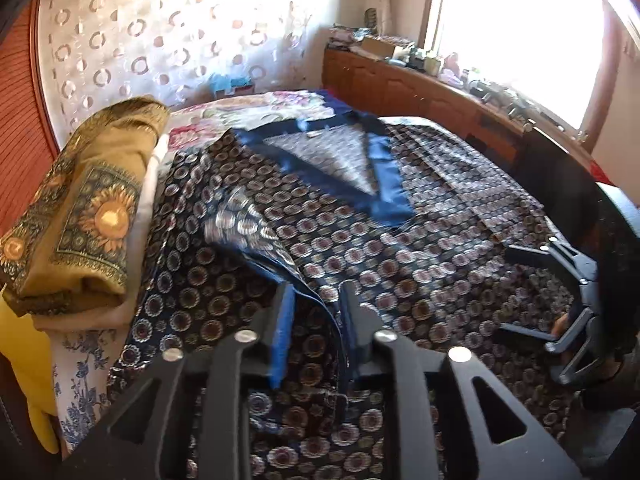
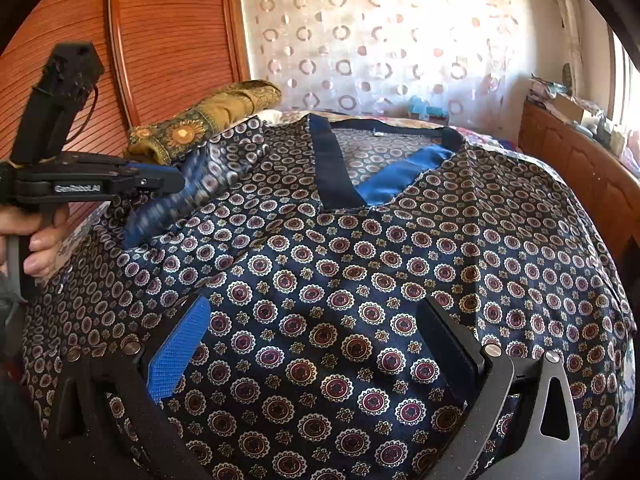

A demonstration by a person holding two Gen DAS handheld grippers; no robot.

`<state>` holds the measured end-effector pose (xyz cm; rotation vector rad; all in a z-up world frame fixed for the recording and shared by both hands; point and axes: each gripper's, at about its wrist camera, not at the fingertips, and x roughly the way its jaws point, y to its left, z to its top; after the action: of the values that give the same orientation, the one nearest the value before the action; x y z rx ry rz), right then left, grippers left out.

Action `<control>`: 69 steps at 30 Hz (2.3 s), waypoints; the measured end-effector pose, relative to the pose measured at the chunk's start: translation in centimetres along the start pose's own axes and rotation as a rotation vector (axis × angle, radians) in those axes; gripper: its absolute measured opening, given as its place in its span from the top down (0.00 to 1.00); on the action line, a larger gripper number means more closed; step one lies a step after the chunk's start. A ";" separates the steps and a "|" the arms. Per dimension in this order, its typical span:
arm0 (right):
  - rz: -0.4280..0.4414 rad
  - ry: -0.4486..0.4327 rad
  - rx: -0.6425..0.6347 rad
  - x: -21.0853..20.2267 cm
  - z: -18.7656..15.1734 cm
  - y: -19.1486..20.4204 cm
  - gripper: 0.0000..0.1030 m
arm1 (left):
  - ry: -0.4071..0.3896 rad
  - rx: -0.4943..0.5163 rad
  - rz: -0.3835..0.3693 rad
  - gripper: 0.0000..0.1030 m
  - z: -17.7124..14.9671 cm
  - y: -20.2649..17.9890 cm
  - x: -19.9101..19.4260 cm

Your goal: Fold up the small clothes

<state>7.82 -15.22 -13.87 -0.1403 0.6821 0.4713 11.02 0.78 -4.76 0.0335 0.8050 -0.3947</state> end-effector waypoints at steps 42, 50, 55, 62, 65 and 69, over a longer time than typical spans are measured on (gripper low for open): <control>0.040 0.025 0.001 -0.5 3.3 -0.8 0.00 | 0.055 -0.088 0.202 0.48 -3.6 5.6 2.9; 0.118 0.041 -0.035 2.2 7.7 0.6 0.00 | 0.014 -0.118 0.206 0.48 -4.4 5.6 1.5; 0.162 0.077 -0.059 5.8 9.5 2.2 0.00 | -0.108 -0.188 0.231 0.48 -5.4 5.8 -2.6; 0.202 0.164 -0.096 11.8 11.7 5.6 0.00 | -0.172 -0.224 0.294 0.48 -6.3 6.5 -5.8; 0.176 0.198 -0.129 13.9 11.9 6.5 0.00 | -0.192 -0.230 0.297 0.48 -6.3 6.6 -6.5; 0.128 0.234 -0.143 15.6 11.9 6.0 0.00 | -0.200 -0.232 0.294 0.48 -6.6 6.5 -6.8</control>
<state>22.43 -0.84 -14.46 -0.2910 0.8900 0.6330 4.49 10.21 -5.33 -0.1021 0.6323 -0.0238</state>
